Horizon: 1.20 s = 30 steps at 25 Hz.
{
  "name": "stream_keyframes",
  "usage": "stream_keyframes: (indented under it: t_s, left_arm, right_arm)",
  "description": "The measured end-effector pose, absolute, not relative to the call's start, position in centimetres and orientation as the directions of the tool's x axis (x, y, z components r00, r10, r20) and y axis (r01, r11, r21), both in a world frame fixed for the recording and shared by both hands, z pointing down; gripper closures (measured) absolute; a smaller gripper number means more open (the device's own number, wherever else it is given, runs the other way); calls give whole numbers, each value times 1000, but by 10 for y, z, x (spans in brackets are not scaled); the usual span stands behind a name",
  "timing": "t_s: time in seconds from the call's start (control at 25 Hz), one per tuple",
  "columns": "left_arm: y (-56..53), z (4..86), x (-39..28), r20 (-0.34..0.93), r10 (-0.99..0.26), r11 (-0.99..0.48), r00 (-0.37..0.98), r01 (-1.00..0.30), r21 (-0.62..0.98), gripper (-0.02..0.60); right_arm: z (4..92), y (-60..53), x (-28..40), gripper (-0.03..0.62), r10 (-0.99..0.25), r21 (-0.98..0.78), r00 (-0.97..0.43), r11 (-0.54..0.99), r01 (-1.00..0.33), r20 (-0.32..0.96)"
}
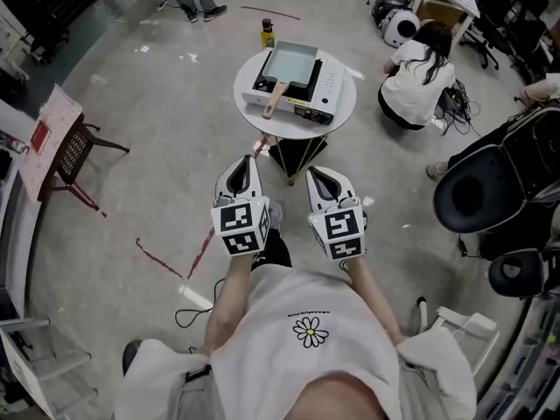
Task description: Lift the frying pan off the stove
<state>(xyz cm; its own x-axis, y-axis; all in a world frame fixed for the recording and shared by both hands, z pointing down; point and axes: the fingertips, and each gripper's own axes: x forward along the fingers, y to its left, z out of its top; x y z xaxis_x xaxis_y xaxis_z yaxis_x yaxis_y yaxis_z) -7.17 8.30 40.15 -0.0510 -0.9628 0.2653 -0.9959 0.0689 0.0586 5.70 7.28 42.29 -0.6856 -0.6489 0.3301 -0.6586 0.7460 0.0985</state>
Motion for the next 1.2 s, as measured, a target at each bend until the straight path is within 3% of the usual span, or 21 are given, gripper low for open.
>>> stream_keyframes:
  t_s: [0.6,0.88,1.2]
  left_arm:
    - [-91,439,-182,365,-929,-25,63,-994,110,581]
    - [-119,457,-194,411,-909,-23,67,-994,111,581]
    - [-149,452,-193,386,-922,-7,46,-995,101,581]
  right_arm:
    - [451,-107,-40,592,-704,33,-565,638,-769,430]
    - [469,-135,-47,592,-691,25,-546,631,-776,473]
    - [460,-171,-52,592,-705,79,-570,655,-752,421]
